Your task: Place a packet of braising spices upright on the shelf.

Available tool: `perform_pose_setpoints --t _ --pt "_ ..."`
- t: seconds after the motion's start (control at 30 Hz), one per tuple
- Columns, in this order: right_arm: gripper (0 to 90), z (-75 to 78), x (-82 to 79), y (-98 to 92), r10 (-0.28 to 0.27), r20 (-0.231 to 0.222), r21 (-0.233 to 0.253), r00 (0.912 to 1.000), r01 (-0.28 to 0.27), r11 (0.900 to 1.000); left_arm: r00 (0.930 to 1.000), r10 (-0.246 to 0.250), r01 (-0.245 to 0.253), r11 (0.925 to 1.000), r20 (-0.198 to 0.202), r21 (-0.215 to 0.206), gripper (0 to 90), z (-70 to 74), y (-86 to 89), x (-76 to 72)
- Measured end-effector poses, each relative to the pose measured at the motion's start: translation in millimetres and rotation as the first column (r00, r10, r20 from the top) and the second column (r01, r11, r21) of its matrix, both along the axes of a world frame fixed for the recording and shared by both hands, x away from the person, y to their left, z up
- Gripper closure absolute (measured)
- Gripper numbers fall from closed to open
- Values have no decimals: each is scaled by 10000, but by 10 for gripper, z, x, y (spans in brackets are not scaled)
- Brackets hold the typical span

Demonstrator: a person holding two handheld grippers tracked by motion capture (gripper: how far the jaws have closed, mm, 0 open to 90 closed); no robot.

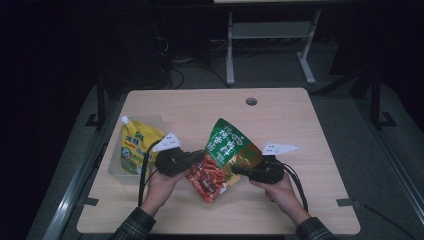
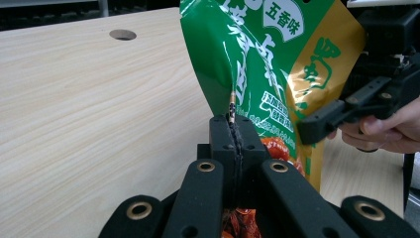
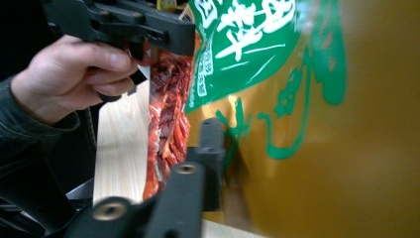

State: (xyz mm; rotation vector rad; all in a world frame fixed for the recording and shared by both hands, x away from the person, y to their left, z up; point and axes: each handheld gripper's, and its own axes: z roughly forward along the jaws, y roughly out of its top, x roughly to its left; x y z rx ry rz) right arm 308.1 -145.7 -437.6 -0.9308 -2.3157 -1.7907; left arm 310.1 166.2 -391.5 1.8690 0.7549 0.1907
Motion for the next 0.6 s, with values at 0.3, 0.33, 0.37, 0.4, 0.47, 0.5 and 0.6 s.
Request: perform_pose_setpoints --t 0.3,0.33,0.37,0.4,0.47,0.5,0.6 --pt "893 96 -6 -21 195 380 -634 9991 -171 9978 9998 -91 97 9993 -178 358 827 -53 -40 15" --pt "894 104 -4 -29 236 410 -695 9989 -207 9974 9999 -46 51 9987 -97 503 799 -54 -49 9" --pt "894 112 -1 -41 285 383 -710 9989 -258 9971 10000 36 -39 9981 47 610 750 -56 -58 3" --pt "895 119 1 -44 318 425 -711 9986 -287 9971 9994 195 -221 9957 303 898 697 -54 -73 -5" --pt "895 150 -4 -47 423 484 -764 9979 -386 9963 9971 431 -507 9909 624 1248 606 -46 -90 -26" --pt "896 167 -8 -47 505 533 -765 9973 -464 9960 9958 522 -624 9882 750 1400 555 -42 -85 -31" --pt "896 230 -23 -45 595 682 -858 9959 -535 9949 9914 945 -1066 9843 901 1406 415 -18 -33 -60"
